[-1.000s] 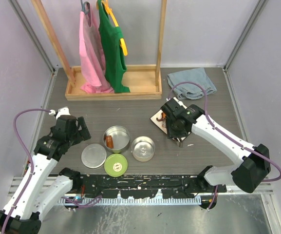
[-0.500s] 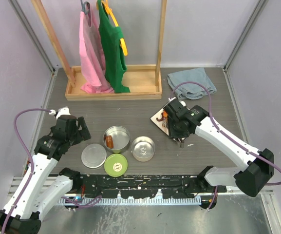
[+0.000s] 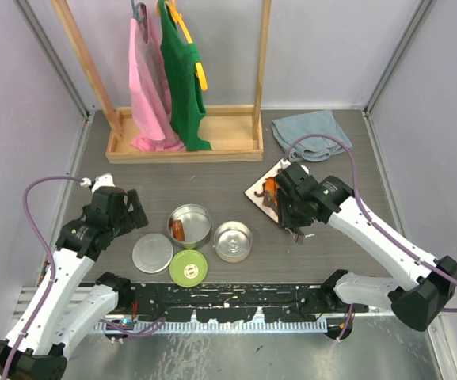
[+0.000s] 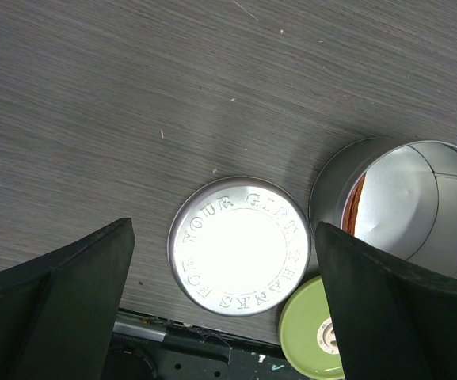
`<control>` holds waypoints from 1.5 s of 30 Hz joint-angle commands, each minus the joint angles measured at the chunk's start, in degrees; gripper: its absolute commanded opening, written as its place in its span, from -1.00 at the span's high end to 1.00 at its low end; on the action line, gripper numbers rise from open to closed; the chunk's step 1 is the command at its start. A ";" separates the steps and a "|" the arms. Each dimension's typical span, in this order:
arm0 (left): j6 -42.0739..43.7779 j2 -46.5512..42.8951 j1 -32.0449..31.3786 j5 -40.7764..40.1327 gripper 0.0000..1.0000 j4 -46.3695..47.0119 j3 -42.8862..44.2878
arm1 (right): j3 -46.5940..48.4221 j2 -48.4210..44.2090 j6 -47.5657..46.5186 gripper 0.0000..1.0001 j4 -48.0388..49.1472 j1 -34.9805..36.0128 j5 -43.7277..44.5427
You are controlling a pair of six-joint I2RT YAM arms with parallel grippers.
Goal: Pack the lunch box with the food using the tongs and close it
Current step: Pick up the fake food from the plate, then place the fake food in the packing box.
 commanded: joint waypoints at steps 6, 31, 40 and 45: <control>-0.71 -0.41 0.17 -0.33 -0.96 1.77 0.81 | 4.43 -4.04 1.16 0.53 1.08 0.04 -1.39; -0.91 -0.85 0.18 -1.03 -0.96 1.57 0.91 | 7.25 0.16 2.76 0.53 17.06 14.26 -13.44; -0.81 -0.93 0.20 -0.68 -0.96 1.57 0.91 | 10.09 9.30 3.14 0.53 20.28 23.27 -11.30; -0.78 -0.85 0.16 -0.55 -0.96 1.65 0.93 | 10.91 13.09 1.69 0.52 20.61 23.71 -10.65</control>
